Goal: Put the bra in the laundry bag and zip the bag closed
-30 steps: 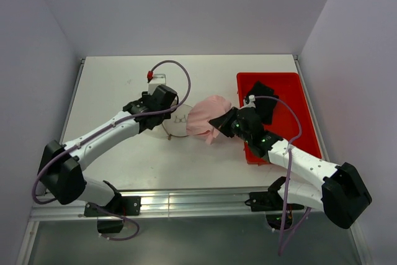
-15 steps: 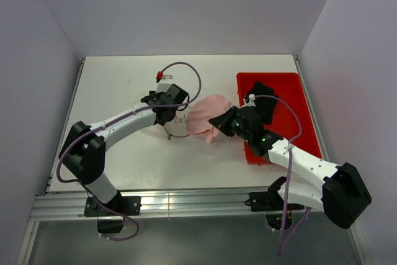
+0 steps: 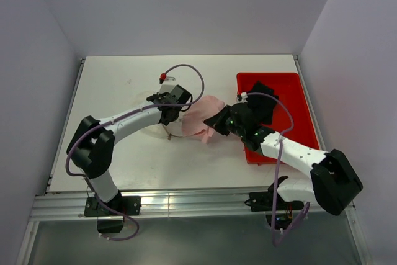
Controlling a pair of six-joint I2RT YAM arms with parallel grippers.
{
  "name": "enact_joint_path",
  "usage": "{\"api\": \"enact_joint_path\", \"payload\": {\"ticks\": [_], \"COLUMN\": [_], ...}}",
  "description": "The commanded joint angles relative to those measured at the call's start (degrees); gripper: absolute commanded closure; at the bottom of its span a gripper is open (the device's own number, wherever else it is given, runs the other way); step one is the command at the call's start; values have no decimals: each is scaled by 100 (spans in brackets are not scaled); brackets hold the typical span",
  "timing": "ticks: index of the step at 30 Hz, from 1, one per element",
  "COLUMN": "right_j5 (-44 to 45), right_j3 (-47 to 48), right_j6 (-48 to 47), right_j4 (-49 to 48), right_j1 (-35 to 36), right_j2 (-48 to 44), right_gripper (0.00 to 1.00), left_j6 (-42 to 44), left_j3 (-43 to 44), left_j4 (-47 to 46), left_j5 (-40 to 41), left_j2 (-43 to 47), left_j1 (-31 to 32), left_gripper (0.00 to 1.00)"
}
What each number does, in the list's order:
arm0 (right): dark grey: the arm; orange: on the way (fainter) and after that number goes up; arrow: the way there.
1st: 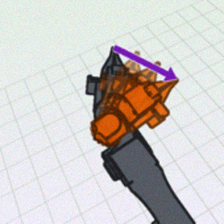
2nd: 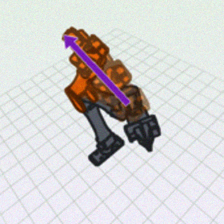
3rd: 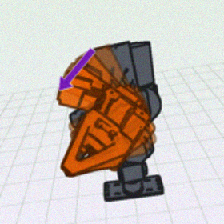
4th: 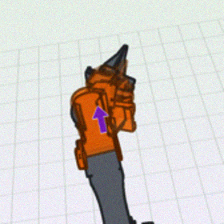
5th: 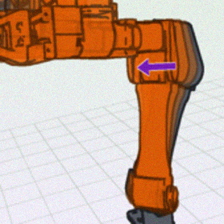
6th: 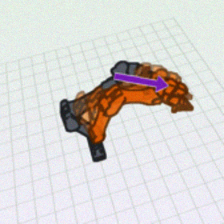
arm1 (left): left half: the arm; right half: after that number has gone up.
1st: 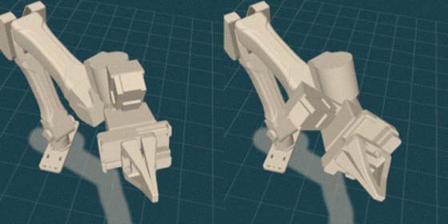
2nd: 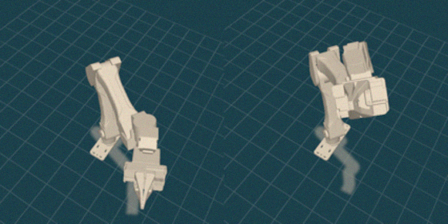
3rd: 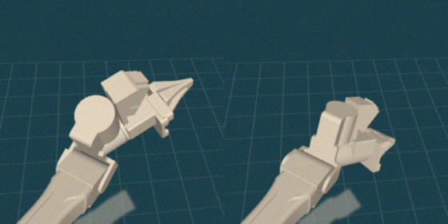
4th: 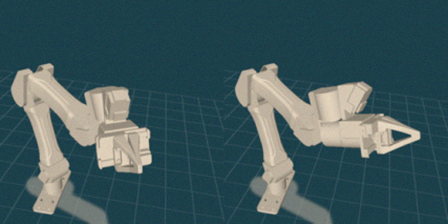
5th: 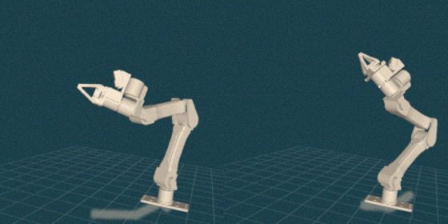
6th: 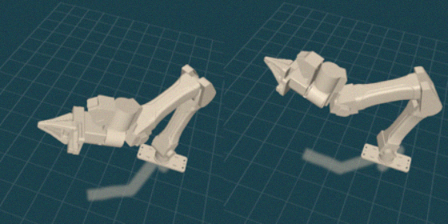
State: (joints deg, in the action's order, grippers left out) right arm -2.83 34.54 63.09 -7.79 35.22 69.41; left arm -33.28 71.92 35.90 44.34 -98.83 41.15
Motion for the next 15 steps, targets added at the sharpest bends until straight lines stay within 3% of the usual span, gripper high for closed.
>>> {"api": "enact_joint_path", "payload": {"ticks": [1,15], "right_j5": [-305,-973], "right_j3": [474,1256], "right_j6": [-200,-289], "right_j4": [-486,-1005], "right_j1": [11,406], "right_j2": [345,1909], "right_gripper": [100,100], "left_j6": [14,164], "left_j3": [86,-952], "left_j4": [-74,-857], "left_j5": [-144,-1383], "left_j2": [346,1629], "left_j1": [60,122], "left_gripper": [100,100]}}
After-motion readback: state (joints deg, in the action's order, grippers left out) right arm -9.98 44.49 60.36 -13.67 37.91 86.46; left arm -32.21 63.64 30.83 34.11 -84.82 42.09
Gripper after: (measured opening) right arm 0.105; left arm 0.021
